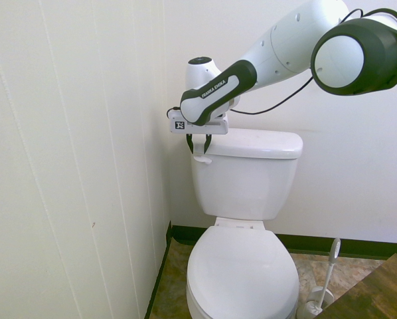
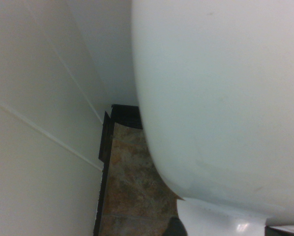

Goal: Flush the toilet

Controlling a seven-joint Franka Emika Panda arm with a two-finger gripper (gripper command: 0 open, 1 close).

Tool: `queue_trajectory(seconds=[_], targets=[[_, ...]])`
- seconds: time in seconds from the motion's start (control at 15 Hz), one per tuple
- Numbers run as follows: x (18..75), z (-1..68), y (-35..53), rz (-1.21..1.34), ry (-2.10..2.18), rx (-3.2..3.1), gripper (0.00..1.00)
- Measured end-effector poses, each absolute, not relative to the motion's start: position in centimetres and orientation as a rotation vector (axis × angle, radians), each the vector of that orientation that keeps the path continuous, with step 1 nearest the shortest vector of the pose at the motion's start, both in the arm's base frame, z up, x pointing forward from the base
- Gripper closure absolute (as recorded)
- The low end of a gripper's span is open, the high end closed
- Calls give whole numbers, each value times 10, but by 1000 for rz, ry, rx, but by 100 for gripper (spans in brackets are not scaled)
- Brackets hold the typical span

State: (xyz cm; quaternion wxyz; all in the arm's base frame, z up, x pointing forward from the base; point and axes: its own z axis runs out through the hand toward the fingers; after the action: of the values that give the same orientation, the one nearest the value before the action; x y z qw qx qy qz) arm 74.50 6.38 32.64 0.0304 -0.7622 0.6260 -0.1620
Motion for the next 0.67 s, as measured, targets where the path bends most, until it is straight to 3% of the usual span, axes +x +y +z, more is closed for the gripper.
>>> queue_trajectory(seconds=[0.67], targets=[[746, 315, 57, -477, 1948, -2344, 100]])
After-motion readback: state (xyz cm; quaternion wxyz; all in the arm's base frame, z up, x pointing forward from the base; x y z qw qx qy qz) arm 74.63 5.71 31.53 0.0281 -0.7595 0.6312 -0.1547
